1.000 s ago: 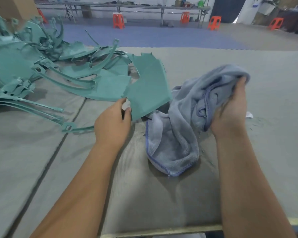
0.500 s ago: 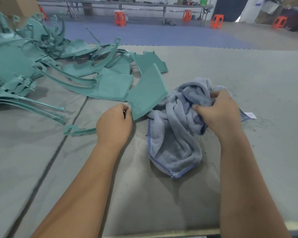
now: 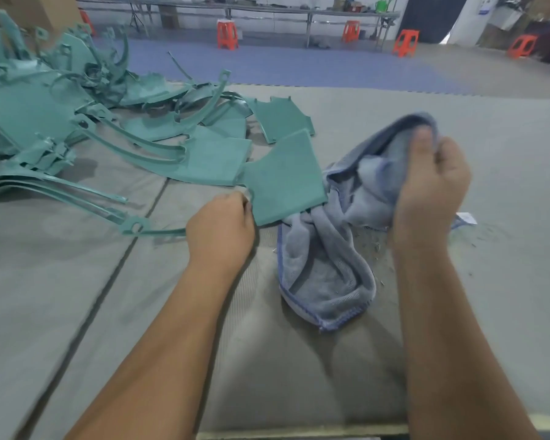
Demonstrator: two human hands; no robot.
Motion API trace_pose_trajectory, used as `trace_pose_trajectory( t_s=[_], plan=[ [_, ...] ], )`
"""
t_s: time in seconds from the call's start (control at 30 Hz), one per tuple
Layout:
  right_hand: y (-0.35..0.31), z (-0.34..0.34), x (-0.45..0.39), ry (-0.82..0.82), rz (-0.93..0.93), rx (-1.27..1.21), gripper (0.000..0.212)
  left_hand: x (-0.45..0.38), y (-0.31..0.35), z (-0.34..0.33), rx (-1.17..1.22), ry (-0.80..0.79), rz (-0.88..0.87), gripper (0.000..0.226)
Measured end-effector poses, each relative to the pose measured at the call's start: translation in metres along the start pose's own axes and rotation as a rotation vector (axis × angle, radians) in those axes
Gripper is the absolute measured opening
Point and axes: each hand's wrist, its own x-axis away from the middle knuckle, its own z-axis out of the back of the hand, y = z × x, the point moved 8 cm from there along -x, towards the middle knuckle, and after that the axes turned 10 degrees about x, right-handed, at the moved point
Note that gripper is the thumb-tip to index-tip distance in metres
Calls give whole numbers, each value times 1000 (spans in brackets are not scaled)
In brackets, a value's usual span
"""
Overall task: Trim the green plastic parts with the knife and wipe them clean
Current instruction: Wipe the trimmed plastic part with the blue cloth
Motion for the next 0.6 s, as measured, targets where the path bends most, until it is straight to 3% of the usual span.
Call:
trace_pose_trajectory(
  t_s=[0.07,0.13,0.2,0.23,0.3,0.4,0.43,0.5,0.53,0.6],
  plan=[
    [-25,-33,24,-171,290,181,26,1,7,-6,-7,-35,-61,24],
    [-25,-77,58,-482,584,433,11,4,12,-12,10,-79,-94,22],
    [6,-109,85,-770,733,829,25,5,13,-14,-10,-102,-104,19],
    [22,-115,91,-854,723,974,31,4,15,-10,-24,-93,-105,18],
    [37,-114,90,-865,647,1056,35,3,20,3,51,-9,-151,15],
    [48,-110,82,-805,560,1127,44,9,26,32,438,149,-252,13],
    [52,-111,79,-811,523,1169,47,8,24,30,625,56,-220,14],
    [60,-111,77,-835,444,1222,51,12,24,10,974,-292,-38,25],
    [61,-110,76,-826,430,1229,50,16,22,-4,1000,-447,57,32],
    [54,-109,75,-744,496,1200,43,16,11,-16,651,-509,94,41]
  ],
)
